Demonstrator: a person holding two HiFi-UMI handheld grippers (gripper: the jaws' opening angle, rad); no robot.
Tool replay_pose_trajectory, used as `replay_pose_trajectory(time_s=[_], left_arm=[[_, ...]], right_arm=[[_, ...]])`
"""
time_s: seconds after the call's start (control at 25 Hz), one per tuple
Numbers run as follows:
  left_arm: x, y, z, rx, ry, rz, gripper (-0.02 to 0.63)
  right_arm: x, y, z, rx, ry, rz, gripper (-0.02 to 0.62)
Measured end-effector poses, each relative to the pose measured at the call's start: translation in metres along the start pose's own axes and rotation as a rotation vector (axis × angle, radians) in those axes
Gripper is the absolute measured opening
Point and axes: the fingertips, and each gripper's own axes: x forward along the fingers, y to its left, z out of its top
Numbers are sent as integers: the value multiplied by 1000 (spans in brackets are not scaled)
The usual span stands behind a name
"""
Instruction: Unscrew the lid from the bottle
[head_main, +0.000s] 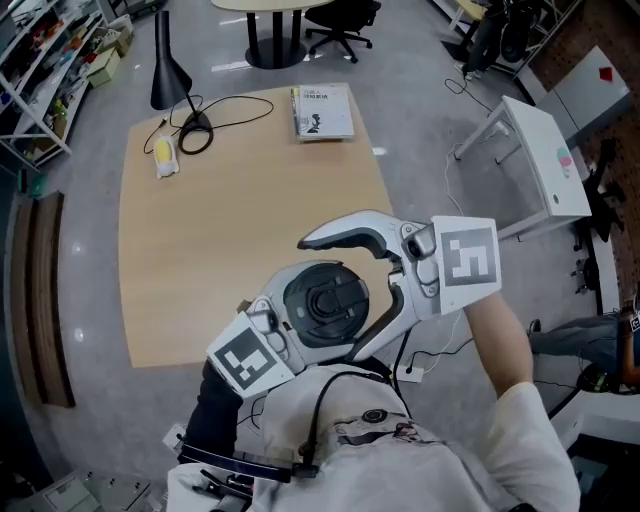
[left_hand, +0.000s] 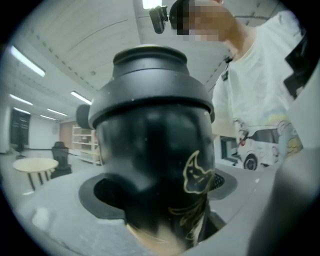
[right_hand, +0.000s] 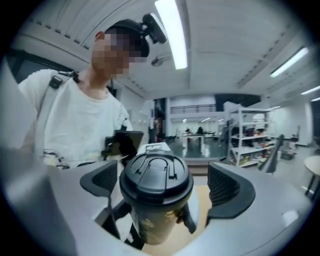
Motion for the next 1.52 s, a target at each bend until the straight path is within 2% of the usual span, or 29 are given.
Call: replay_pose_trajectory(time_s=[0.08,0.16,0.28,0.36,0.4,0.44,0.52,0.6,0.68,0.76,0.84,0.88,0.96,1.04,1.12,1.2,1.24,1.28,1.36,1.52], left_arm=[[0,28,-6,15,39,174,457],[-2,50,-10,14,54,322,457],[2,73,-10,-1,57,483,457],[9,86,-3,6,47,533,457],[14,88,2,20,35,522,457],[19,84,7,40,15,472,457],[27,55,13,55,-40,271,457],[29,21,12,25,-73,57,457],[27,1,11,-1,-75,-79,457],[26,-7,13,-7,-74,-147,457],[25,1,11,-46,-75,-129,457],[23,12,5,-85,-70,-79,457],[12,47,-11,-160,-55,107,457],[-10,94,-28,-189,-49,378,457],[-45,136,-43,-186,-36,672,457],[-82,165,-47,-175,-42,916,457],[-97,175,-45,-168,-47,1002,457],[-108,181,-42,-156,-44,1062,457],[-117,188,-35,-120,-21,1117,457],[-110,193,-25,-81,-14,1109,457]], right_arm=[[-10,-23,11,47,-127,-188,563],[-11,-38,9,15,-128,-326,544],[-13,-51,1,-13,-96,-462,469],[-25,-59,6,-17,-124,-499,468],[-31,-60,8,-28,-135,-488,466],[-34,-55,9,-46,-137,-447,466],[-33,-32,2,-83,-137,-285,466],[-31,-8,-2,-73,-181,-109,466],[-31,1,11,-43,-239,-3,466],[-34,-4,32,-26,-310,15,466],[-42,-20,44,-29,-370,-64,466],[-47,-33,45,-36,-375,-152,466],[-60,-66,34,-57,-320,-415,466],[-83,-97,11,-74,-217,-726,466],[-113,-120,-15,-65,-170,-993,468],[-141,-132,-35,-14,-193,-1182,468],[-151,-134,-44,15,-212,-1247,468],[-160,-135,-50,37,-226,-1297,468],[-168,-136,-59,59,-235,-1351,468],[-170,-138,-64,59,-231,-1378,468]])
